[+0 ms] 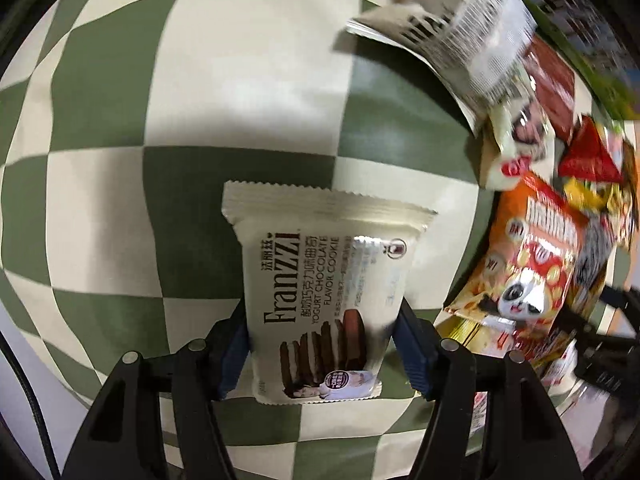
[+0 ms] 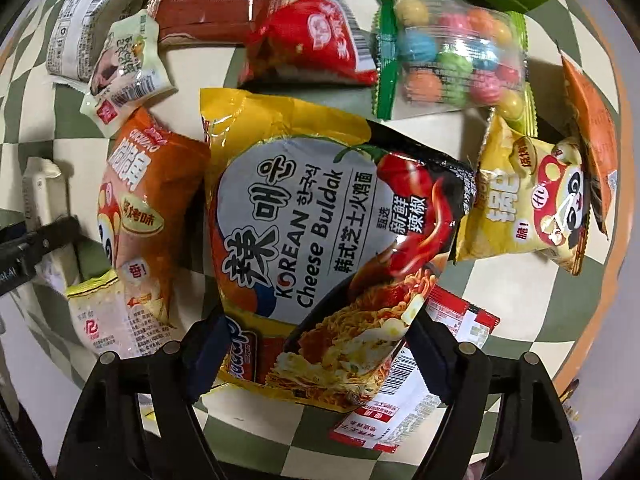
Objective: Organize snacks
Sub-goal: 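Carry both packs into the cardboard box and open both tools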
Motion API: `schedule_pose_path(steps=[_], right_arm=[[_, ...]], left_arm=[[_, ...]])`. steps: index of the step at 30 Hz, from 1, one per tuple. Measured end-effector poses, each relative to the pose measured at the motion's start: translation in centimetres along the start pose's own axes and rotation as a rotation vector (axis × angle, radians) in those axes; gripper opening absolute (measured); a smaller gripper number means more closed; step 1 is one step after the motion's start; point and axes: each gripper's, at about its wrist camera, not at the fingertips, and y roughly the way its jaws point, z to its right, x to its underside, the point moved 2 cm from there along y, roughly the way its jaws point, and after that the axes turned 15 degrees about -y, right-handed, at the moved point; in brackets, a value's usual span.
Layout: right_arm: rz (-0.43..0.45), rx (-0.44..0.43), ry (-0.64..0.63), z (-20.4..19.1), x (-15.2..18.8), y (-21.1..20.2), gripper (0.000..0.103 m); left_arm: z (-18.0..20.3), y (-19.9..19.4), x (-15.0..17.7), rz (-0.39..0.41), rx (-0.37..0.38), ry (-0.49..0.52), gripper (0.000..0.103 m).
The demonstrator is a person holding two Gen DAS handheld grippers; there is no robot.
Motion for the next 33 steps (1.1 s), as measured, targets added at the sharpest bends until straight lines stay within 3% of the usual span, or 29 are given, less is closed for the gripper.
schedule_pose_path(steps=[4, 9, 11, 15, 20, 29, 33], right_arm=[[0.058, -0.067, 0.131, 2.2, 0.7, -0.2, 0.09], [0.076, -0.112, 0.238, 3.6, 2.2, 1.5, 0.09], [0.1, -0.11, 0.26, 3.6, 3.0, 1.8, 0.088], [0.146, -0.065, 0.253, 1.8, 5.3, 2.4, 0.086], [0.173, -0.031, 0.262, -1.6, 7.4, -1.0, 0.074], [0.22, -0.036, 0.313, -1.9, 10.7, -4.5, 0.07], [0.268, -0.049, 0.337, -1.6, 13.0, -6.6, 0.07]], left_arm=[[0.4, 0.1, -0.1, 0.001, 0.0, 0.047, 0.066], [-0.2, -1.2, 0.4, 0.04, 0.015, 0.005, 0.065], [-0.4, -1.4, 0.3, 0.075, 0.017, -0.003, 0.056], [-0.8, -1.9, 0.6, 0.104, 0.008, -0.002, 0.055], [-0.2, -2.5, 1.3, 0.135, -0.001, -0.002, 0.055], [1.7, -5.1, 4.6, 0.188, 0.004, 0.015, 0.055], [2.1, -8.2, 5.8, 0.213, 0.05, 0.031, 0.055]])
